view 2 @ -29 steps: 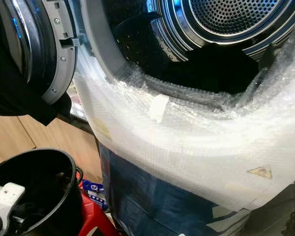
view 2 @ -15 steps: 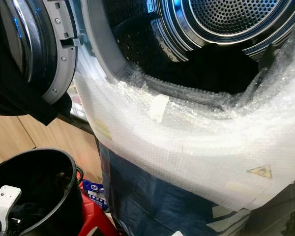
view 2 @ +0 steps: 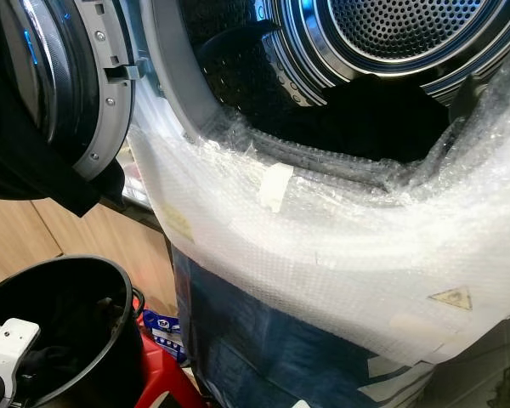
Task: Clothes washing
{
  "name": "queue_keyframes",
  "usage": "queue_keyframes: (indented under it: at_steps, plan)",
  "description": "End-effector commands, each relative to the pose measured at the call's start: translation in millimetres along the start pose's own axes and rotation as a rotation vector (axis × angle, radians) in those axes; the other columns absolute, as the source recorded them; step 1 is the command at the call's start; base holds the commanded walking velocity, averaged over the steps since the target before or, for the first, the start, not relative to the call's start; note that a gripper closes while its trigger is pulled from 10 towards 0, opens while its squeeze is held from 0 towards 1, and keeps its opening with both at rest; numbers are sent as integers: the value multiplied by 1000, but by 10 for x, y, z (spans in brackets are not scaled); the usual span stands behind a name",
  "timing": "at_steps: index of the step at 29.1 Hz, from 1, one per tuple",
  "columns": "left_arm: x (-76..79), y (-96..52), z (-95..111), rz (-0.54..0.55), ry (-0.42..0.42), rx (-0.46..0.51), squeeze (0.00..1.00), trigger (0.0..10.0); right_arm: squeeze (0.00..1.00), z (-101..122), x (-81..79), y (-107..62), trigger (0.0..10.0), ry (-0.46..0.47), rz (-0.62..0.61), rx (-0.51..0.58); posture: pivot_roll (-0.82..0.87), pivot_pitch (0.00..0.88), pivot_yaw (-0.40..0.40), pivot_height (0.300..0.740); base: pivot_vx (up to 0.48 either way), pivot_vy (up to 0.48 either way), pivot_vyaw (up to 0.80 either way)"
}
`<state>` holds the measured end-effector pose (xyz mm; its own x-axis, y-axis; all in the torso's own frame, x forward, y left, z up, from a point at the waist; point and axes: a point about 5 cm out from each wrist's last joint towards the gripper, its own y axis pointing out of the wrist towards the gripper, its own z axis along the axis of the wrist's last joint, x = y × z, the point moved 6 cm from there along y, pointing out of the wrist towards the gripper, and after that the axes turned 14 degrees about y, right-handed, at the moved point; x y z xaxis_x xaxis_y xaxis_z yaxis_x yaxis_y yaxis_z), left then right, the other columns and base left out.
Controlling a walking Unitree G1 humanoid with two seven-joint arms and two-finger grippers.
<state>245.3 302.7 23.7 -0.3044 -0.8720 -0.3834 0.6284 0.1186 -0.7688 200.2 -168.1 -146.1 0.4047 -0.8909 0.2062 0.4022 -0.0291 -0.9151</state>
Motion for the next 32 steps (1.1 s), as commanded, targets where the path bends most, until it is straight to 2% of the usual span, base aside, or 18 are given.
queue_keyframes:
  at_steps: [1, 7, 10, 15, 19, 20, 24, 29, 32]
  plan:
    - [11, 5, 38, 1, 18, 7, 0, 0, 0, 9, -21, 0, 10000, -22, 2, 11, 177, 43, 10, 740, 0, 0, 0]
    - [92, 7, 65, -19, 16, 29, 0, 0, 0, -51, -30, -1, 10000, -2, -4, 13, 168, 20, 18, 740, 0, 0, 0]
    - [125, 5, 102, -31, 23, 44, 0, 0, 0, -90, -105, -1, 10000, 43, 36, -2, 168, 7, 24, 740, 0, 0, 0]
    - [84, 1, 133, -19, 33, 52, 0, 0, 0, -105, -165, -2, 10000, 60, 48, -3, 172, 0, 30, 740, 0, 0, 0]
    - [68, -16, 158, -21, 48, 63, 0, 0, 0, -88, -220, -3, 10000, 107, 71, 1, 177, 0, 32, 740, 0, 0, 0]
    - [54, -32, 160, -17, 47, 63, 0, 0, 0, -65, -237, -3, 10000, 130, 85, 4, 181, 0, 35, 740, 0, 0, 0]
    - [3, -82, 165, -6, 55, 67, 0, 0, 0, -32, -249, -4, 10000, 125, 96, 11, 188, 0, 39, 740, 0, 0, 0]
    - [-133, -186, 241, 27, 41, 92, 0, 0, 0, -10, -274, -5, 10000, 123, 109, 18, 203, 0, 37, 740, 0, 0, 0]
    - [-281, -374, 393, 30, 69, 148, 0, 0, 0, 10, -287, -6, 10000, 127, 119, 23, 206, 0, 37, 740, 0, 0, 0]
